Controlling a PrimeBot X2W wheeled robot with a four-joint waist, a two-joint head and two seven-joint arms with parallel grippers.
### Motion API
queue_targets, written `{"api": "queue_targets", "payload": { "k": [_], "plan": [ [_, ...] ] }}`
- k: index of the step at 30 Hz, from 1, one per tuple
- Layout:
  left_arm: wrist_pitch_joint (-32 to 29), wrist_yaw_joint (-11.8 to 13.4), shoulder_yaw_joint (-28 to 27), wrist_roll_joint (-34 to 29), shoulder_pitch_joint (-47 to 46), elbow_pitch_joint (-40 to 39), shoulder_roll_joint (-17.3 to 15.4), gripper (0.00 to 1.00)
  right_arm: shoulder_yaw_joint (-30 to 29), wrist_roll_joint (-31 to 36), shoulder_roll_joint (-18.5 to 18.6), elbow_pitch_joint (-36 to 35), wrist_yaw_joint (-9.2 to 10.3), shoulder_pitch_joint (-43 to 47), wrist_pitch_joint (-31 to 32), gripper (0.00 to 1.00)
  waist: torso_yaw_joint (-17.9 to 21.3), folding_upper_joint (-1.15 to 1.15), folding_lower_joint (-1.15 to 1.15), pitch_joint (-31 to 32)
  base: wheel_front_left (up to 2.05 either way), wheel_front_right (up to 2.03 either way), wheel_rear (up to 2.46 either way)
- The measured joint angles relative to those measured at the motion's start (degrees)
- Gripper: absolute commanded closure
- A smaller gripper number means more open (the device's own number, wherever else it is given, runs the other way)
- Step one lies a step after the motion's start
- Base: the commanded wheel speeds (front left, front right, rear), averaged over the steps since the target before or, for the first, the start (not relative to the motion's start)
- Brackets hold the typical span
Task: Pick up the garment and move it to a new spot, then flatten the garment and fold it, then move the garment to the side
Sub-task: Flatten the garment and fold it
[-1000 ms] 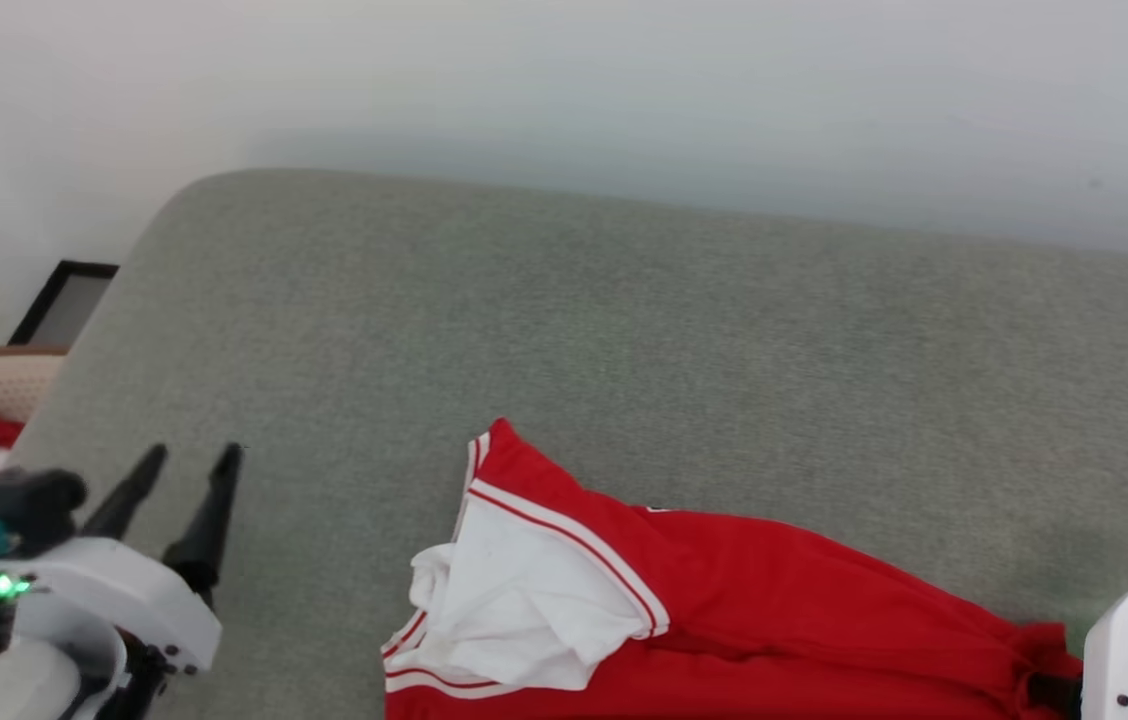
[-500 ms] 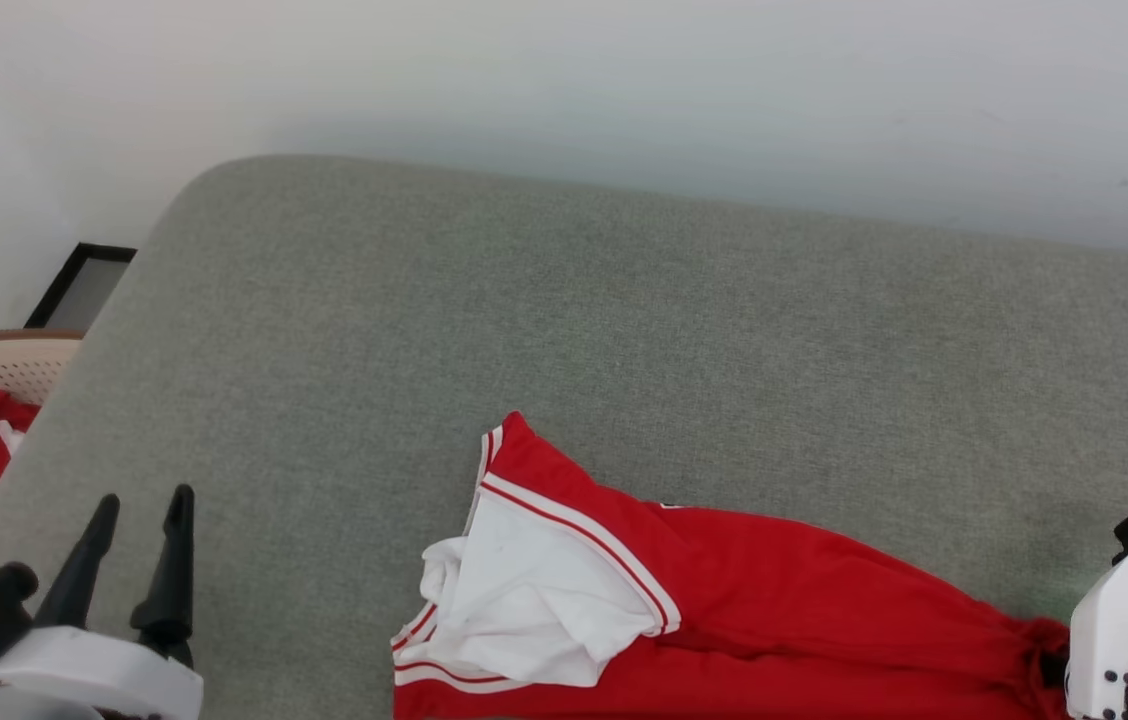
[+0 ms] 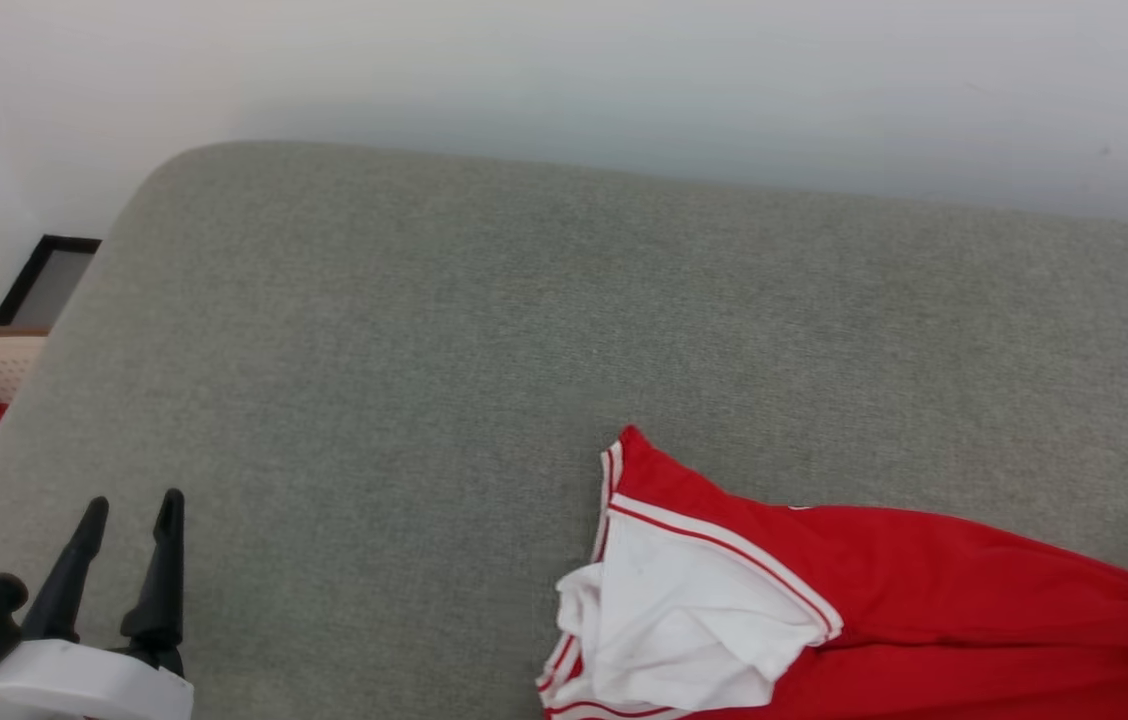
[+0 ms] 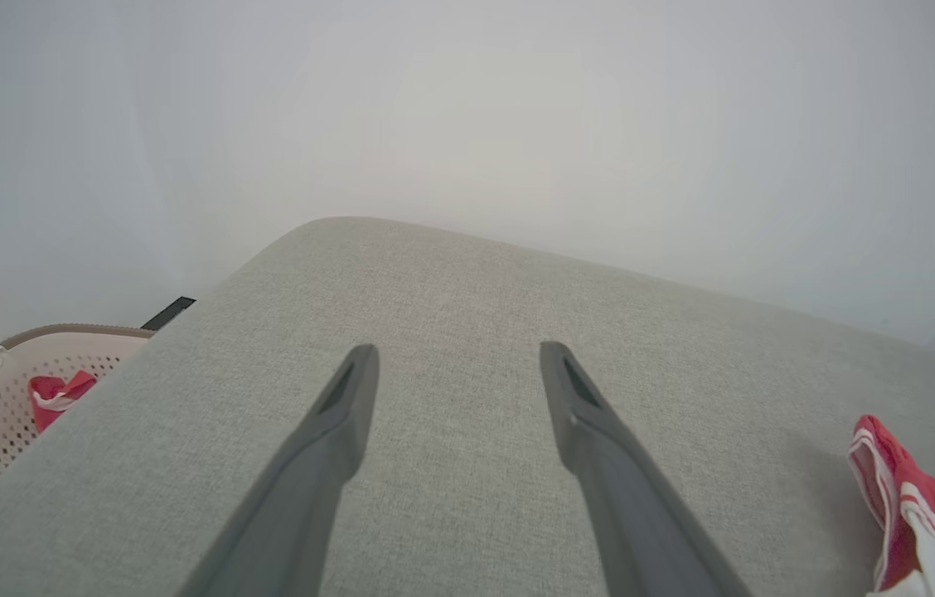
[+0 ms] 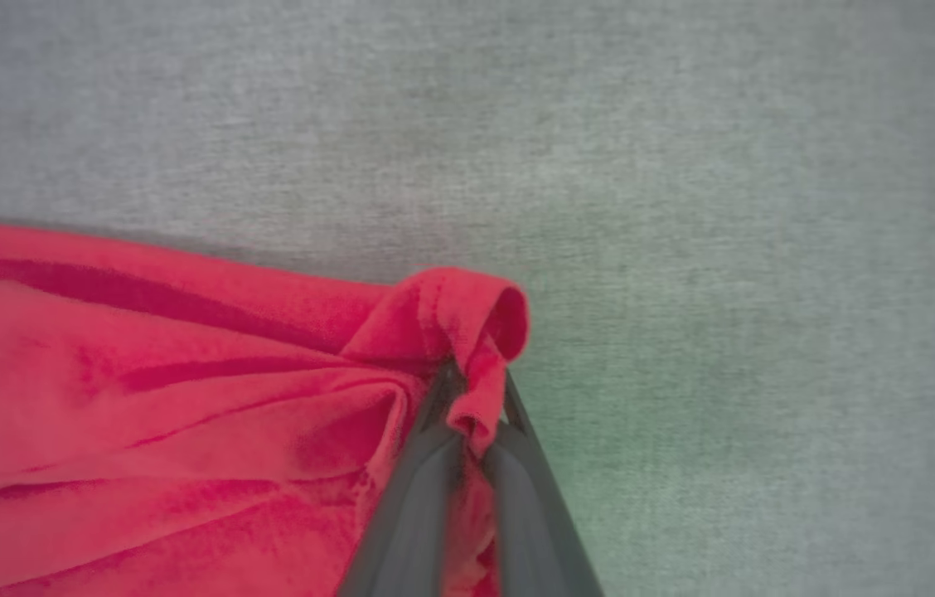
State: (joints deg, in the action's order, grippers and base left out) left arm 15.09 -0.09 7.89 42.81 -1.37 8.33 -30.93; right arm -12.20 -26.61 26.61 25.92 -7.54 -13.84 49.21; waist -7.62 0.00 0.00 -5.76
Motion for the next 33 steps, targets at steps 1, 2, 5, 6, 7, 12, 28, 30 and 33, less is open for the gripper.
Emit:
{"api": "queue_targets", "payload": {
  "k": [1,2,5,6,7,12,28,30,33],
  "plan": [
    [0.0,-0.2,-0.2,-0.1,0.0,0.1,0.1,0.0,-0.2,0.7,0.2,0.1,0.0,-0.1,0.0,1.0,0.2,0.0,0.0,-0.1,0.0,0.0,0.0],
    [0.0,-0.3,-0.4,-0.3,0.0,0.2,0.1,0.0,-0.2,0.9,0.3,0.1,0.0,-0.2,0.0,1.0,0.4,0.0,0.0,-0.1,0.0,0.0,0.0],
    [0.0,-0.5,-1.0,-0.6,0.0,0.3,0.4,0.0,0.0,0.0,-0.2,-0.9,0.0,-1.2,0.6,1.0,1.2,0.0,0.0,-0.2,0.0,0.0,0.0],
    [0.0,-0.5,-1.1,-0.6,0.2,0.4,0.4,0.0,0.6,-0.2,-0.2,-1.9,0.0,-1.2,1.0,1.0,1.4,0.0,0.0,-0.2,0.0,0.0,0.0],
    [0.0,-0.5,-1.2,-0.6,0.2,0.5,0.5,0.0,1.1,-1.0,-0.4,-3.1,0.01,-1.2,1.7,1.0,1.7,0.0,0.0,-0.2,0.0,0.0,0.0],
    [0.0,-0.7,-1.6,-0.8,0.8,0.6,0.7,0.0,2.7,-7.2,-4.1,-12.4,0.01,0.4,6.6,1.0,2.4,0.0,0.0,0.4,0.0,0.0,0.0],
    [-0.5,-1.1,1.1,-1.5,-0.2,1.0,2.0,0.0,19.8,-10.5,-22.9,-26.2,0.01,-1.2,8.9,1.0,-0.2,0.0,0.0,1.8,0.0,0.0,0.0],
    [-0.6,-1.4,1.7,-1.5,-1.1,1.5,2.4,0.0,22.6,-10.2,-23.3,-23.8,0.02,-2.1,6.9,1.0,-1.1,0.0,0.0,1.9,0.0,0.0,0.0],
    [-1.0,-1.9,2.7,-1.6,-2.2,2.2,3.0,0.0,26.2,-9.8,-23.5,-19.7,0.02,-4.1,3.1,1.0,-2.5,0.0,0.0,2.0,0.0,0.0,0.0]
  ]
}}
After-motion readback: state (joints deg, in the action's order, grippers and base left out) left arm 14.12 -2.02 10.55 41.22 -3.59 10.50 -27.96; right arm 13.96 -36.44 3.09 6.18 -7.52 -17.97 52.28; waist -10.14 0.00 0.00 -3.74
